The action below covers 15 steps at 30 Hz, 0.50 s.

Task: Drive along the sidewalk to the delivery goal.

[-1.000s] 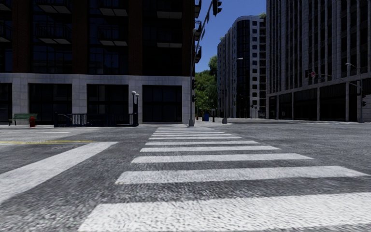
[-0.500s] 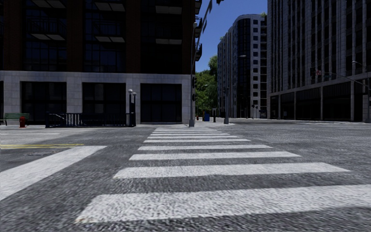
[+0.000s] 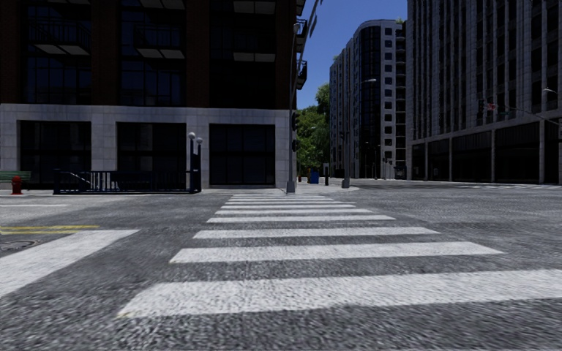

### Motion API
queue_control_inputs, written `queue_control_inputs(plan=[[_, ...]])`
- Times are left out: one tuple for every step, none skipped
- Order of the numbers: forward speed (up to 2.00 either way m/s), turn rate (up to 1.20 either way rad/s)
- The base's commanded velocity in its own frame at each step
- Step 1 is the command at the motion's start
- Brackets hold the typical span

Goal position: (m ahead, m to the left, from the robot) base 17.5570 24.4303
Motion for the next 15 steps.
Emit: queue_control_inputs(plan=[[1.57, 0.00], [1.57, 0.00], [1.57, 0.00], [1.57, 0.00], [1.57, 0.00], [1.57, 0.00], [1.57, 0.00], [1.57, 0.00], [1.57, 0.00], [1.57, 0.00], [1.57, 0.00], [1.57, 0.00], [1.57, 0.00], [1.57, 0.00], [1.57, 0.00]])
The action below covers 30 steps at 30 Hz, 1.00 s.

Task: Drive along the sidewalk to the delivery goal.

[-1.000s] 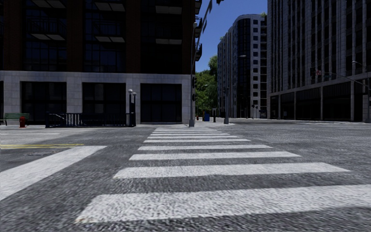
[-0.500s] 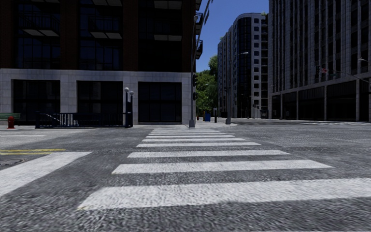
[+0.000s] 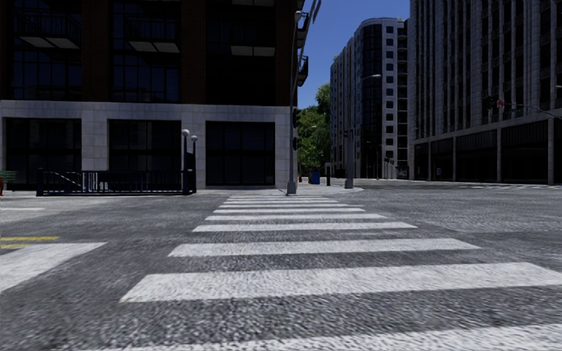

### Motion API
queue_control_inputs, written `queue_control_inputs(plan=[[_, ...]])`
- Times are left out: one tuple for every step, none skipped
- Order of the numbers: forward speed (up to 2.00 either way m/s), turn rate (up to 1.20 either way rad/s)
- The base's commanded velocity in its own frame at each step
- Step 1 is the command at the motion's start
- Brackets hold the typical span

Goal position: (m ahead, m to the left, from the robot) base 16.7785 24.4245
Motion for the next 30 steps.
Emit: queue_control_inputs(plan=[[1.57, 0.00], [1.57, 0.00], [1.57, 0.00], [1.57, 0.00], [1.57, 0.00], [1.57, 0.00], [1.57, 0.00], [1.57, 0.00], [1.57, 0.00], [1.57, 0.00], [1.57, 0.00], [1.57, 0.00], [1.57, 0.00], [1.57, 0.00], [1.57, 0.00], [1.57, 0.00], [1.57, 0.00], [1.57, 0.00], [1.57, 0.00], [1.57, 0.00], [1.57, 0.00], [1.57, 0.00], [1.57, 0.00], [1.57, 0.00], [1.57, 0.00], [1.57, 0.00], [1.57, 0.00], [1.57, 0.00], [1.57, 0.00], [1.57, 0.00]])
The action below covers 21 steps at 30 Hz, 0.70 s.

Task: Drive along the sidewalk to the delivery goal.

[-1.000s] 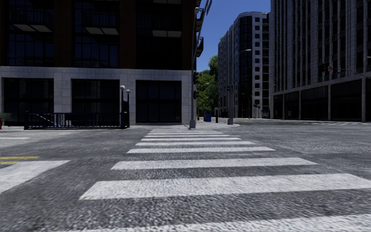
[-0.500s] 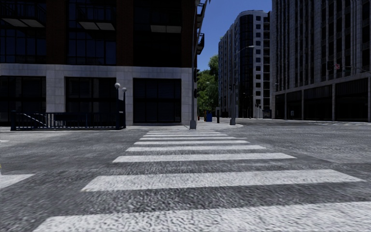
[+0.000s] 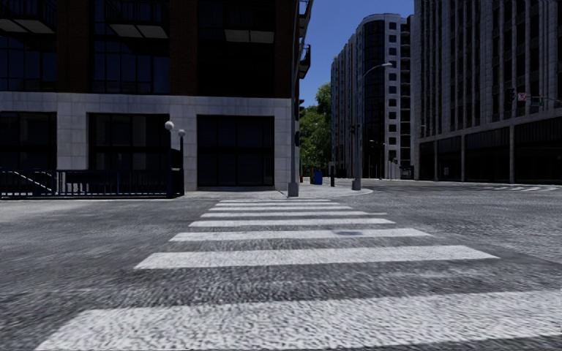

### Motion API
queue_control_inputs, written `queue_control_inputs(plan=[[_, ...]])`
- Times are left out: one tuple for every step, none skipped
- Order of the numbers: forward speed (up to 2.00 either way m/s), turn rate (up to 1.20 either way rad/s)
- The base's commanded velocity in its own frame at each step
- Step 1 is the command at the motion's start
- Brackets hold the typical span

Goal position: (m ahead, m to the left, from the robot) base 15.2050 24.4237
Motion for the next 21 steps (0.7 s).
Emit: queue_control_inputs(plan=[[1.57, 0.00], [1.57, 0.00], [1.57, 0.00], [1.57, 0.00], [1.57, 0.00], [1.57, 0.00], [1.57, 0.00], [1.57, 0.00], [1.57, 0.00], [1.57, 0.00], [1.57, 0.00], [1.57, 0.00], [1.57, 0.00], [1.57, 0.00], [1.57, 0.00], [1.57, 0.00], [1.57, 0.00], [1.57, 0.00], [1.57, 0.00], [1.57, 0.00], [1.57, 0.00]])
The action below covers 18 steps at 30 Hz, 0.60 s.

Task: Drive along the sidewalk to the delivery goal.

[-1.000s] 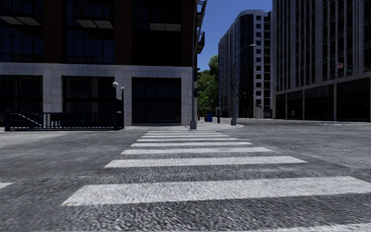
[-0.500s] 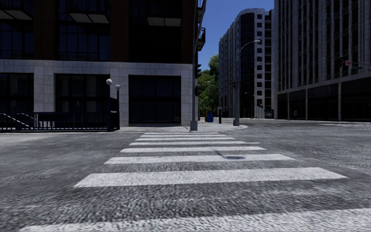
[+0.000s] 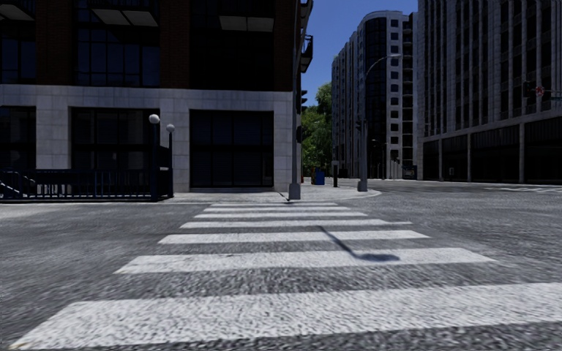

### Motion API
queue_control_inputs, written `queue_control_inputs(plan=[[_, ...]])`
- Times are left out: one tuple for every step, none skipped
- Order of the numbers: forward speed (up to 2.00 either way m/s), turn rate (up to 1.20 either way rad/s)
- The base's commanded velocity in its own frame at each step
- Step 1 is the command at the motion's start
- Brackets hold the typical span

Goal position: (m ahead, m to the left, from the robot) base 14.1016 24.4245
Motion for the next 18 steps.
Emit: queue_control_inputs(plan=[[1.57, 0.00], [1.57, 0.00], [1.57, 0.00], [1.57, 0.00], [1.57, 0.00], [1.57, 0.00], [1.57, 0.00], [1.57, 0.00], [1.57, 0.00], [1.57, 0.00], [1.57, 0.00], [1.57, 0.00], [1.57, 0.00], [1.57, 0.00], [1.57, 0.00], [1.57, 0.00], [1.57, 0.00], [1.57, 0.00]])
